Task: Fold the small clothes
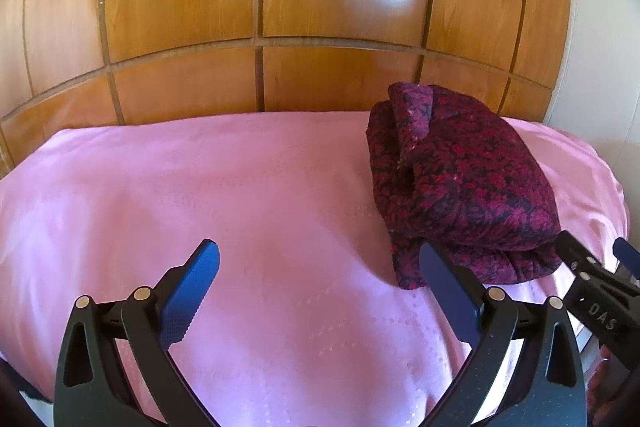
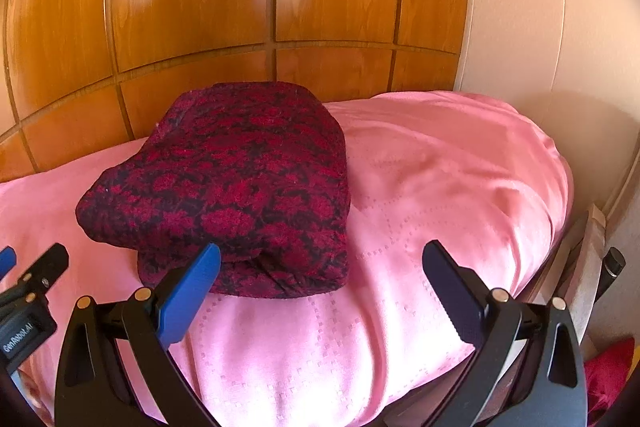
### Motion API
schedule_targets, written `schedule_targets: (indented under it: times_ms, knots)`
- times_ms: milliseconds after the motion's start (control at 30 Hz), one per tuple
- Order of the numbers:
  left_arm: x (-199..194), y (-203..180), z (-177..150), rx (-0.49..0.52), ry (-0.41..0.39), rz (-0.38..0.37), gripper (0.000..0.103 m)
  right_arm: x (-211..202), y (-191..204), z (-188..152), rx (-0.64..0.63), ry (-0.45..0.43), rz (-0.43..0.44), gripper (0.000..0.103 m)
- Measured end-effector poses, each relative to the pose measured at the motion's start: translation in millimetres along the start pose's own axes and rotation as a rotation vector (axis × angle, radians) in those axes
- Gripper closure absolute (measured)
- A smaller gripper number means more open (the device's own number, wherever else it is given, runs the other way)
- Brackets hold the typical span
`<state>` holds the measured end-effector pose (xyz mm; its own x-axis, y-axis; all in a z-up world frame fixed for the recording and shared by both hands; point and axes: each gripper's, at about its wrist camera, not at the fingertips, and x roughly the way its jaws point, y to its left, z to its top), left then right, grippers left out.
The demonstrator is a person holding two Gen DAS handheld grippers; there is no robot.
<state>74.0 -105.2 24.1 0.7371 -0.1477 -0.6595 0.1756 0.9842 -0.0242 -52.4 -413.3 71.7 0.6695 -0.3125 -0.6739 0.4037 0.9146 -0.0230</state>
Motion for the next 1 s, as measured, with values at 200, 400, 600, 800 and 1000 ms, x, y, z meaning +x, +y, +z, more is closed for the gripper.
schedule_targets:
  times_ms: [200, 400, 600, 800, 1000]
  knots:
    - [-0.5, -0.6, 0.1, 0.008, 0.001, -0.008, 0.004, 0.5, -0.2, -0.2, 0.001, 0.001, 0.01, 0.002]
    - [-2.8, -0.5, -0.6, 0.011, -0.003, -0.002, 0.004, -2.9, 5.7, -1.9, -0.016, -0.011, 0.023, 0.002]
    - [-1.7, 1.2, 0.6, 0.008, -0.005, -0.006, 0.004, -5.8, 6.0, -2.0, -0.006, -0.015, 0.026, 0.002]
    - [-3.8, -0.5, 0.9, 0.014, -0.01, -0.01, 0.004, -5.7, 6.1, -2.8, -0.006, -0.016, 0.029, 0.002]
    - [-4.9, -4.3, -0.4, 0.011, -0.008, -0.004, 0.004, -2.2, 5.2, -2.6, -0.005, -0.008, 0.029, 0.002]
